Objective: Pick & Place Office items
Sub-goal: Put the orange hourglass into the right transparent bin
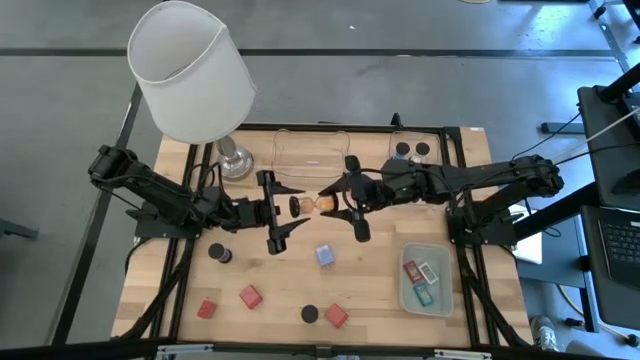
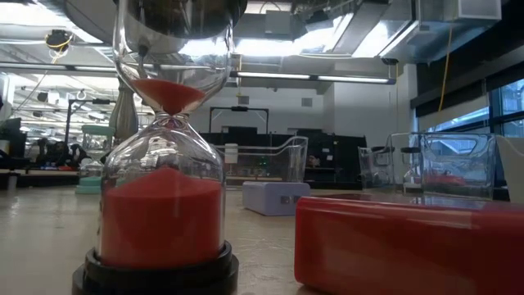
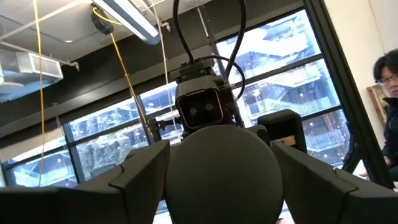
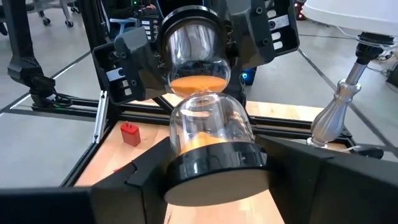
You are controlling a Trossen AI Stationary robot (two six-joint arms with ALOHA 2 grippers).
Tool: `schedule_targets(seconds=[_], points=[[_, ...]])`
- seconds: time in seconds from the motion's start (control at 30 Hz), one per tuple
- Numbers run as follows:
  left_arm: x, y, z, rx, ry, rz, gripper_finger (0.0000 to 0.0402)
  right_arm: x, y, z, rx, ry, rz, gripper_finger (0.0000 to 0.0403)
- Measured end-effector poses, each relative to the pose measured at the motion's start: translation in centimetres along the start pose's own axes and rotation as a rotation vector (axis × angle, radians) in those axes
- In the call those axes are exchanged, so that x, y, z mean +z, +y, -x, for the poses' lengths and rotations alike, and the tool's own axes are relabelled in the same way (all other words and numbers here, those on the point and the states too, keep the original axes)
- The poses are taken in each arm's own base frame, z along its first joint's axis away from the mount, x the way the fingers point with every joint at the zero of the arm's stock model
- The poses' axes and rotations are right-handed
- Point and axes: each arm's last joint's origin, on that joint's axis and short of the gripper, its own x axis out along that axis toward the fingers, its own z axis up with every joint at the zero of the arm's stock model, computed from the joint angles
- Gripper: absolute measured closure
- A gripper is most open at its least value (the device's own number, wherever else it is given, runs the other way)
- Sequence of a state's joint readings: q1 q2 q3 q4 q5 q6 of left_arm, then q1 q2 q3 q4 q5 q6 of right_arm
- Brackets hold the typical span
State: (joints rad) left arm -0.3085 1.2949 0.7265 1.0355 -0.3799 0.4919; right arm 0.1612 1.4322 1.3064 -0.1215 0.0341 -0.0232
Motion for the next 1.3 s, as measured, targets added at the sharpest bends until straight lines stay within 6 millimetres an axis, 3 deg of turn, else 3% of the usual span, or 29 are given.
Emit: schedule_targets(seconds=[0.2, 0.47, 0.67, 0.93, 1.13, 1.3], points=[[0.5, 0.3, 0.2, 0.100, 0.019, -0.033, 0.0103, -0.6, -0.2, 0.0, -0.075, 0.059, -0.036, 0.0194], [1.4, 1.0, 0.6, 0.300, 0.049, -0.012, 0.0105, -3.5, -2.1, 0.8, -0.244, 0.347, -0.180, 0.0194], [0.8, 1.3, 0.8, 0.453, 0.185, -0.015, 0.0106, -5.3, -4.5, 4.1, -0.449, 0.715, -0.383, 0.0193], [-0.2, 0.9, 0.9, 0.463, 0.287, -0.036, 0.0107, -6.0, -5.8, 9.4, -0.738, 1.133, -0.585, 0.0192], [-0.8, 0.6, 0.9, 0.441, 0.332, -0.037, 0.0107, -7.5, -6.7, 9.9, -0.731, 1.216, -0.726, 0.0192], [-1.3, 0.4, 1.0, 0.451, 0.388, -0.063, 0.0107, -10.0, -7.8, 10.0, -0.745, 1.316, -0.798, 0.0192]])
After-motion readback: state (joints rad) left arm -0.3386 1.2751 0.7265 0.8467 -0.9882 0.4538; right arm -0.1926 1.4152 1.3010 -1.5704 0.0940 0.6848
